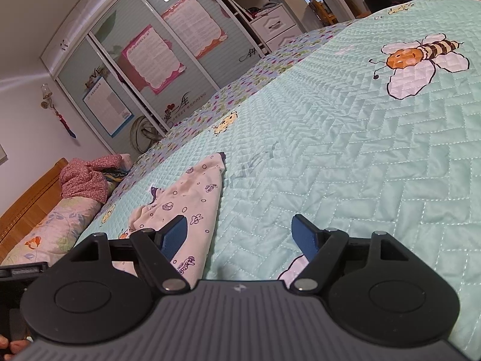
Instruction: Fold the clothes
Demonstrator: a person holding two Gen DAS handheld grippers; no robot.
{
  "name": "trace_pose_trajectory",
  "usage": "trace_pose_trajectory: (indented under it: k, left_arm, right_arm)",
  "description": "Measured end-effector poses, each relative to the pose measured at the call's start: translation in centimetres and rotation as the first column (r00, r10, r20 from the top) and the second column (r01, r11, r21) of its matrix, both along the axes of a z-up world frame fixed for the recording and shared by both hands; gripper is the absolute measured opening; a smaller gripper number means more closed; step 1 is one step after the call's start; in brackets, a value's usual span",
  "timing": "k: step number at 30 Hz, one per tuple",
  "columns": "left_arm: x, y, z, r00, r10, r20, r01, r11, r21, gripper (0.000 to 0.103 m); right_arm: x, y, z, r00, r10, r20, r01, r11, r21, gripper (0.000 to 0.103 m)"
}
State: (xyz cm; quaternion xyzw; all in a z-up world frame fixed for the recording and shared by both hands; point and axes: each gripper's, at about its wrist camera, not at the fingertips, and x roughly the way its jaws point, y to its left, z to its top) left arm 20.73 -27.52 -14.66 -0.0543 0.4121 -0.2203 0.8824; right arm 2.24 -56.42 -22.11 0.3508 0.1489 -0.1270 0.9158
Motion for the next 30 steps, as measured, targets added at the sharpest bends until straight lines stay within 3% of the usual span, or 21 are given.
trace_pose_trajectory:
  k: [6,11,12,13,14,15,17,20,21,24,27,30]
  left_arm:
    - [4.6,-4.8,1.2,0.995,-0.044,0.084,0.042,0.999,0.033,0.066]
    - [9.0,-8.4,0.4,0.996,-0.046,0.072,0.040,0.996,0.078,0.065]
    - [9.7,-9.0,0.2,0.997,-0.043,0.068,0.037,0.995,0.091,0.058]
    - [10.5,-9.4,-0.3,0.998,-0.041,0.054,0.035,0.994,0.104,0.032]
    - [11.1,-9.7,-1.1,0.999,-0.033,0.015,0.031,0.991,0.129,0.012]
    - [11.6,-9.8,-1.8,1.000,-0.013,-0.014,0.015,0.986,0.168,0.003]
    - [11.2,-9.5,-1.7,1.000,0.019,0.015,-0.022,0.985,0.170,0.003]
    - [9.2,-10.2,-0.1,0.992,-0.016,0.128,-0.006,0.985,0.170,0.004]
    - [8.5,-10.6,0.5,0.987,-0.042,0.156,0.017,0.987,0.158,0.010]
    - [7.0,-12.6,1.9,0.961,-0.151,0.234,0.122,0.983,0.135,0.049]
    - [6.2,-15.8,2.0,0.904,-0.314,0.288,0.267,0.945,0.191,0.052]
    - [6.1,-18.8,1.0,0.850,-0.463,0.252,0.417,0.883,0.217,0.051]
  right_arm:
    - [0.0,0.0,0.0,1.000,0.000,0.000,0.000,1.000,0.000,0.077]
    - [0.0,0.0,0.0,1.000,0.000,0.000,0.000,1.000,-0.001,0.077]
    - [0.0,0.0,0.0,1.000,0.001,0.000,-0.001,1.000,-0.002,0.077]
    - [0.0,0.0,0.0,1.000,0.001,0.000,-0.001,1.000,-0.002,0.077]
    - [0.0,0.0,0.0,1.000,0.002,0.000,-0.002,1.000,-0.003,0.077]
    - [0.0,0.0,0.0,1.000,0.002,0.000,-0.002,1.000,-0.002,0.077]
    - [0.0,0.1,0.0,1.000,0.002,0.000,-0.002,1.000,-0.002,0.077]
    - [-0.1,0.1,0.1,1.000,0.002,0.000,-0.002,1.000,-0.003,0.078]
    - [-0.1,0.2,0.1,1.000,0.002,0.000,-0.002,1.000,-0.003,0.078]
    - [-0.1,0.1,0.0,1.000,0.002,0.001,-0.002,1.000,-0.002,0.078]
    - [-0.1,0.1,0.0,1.000,0.002,0.002,-0.002,1.000,0.000,0.078]
    - [-0.1,0.1,0.0,1.000,0.002,0.004,-0.002,1.000,0.000,0.078]
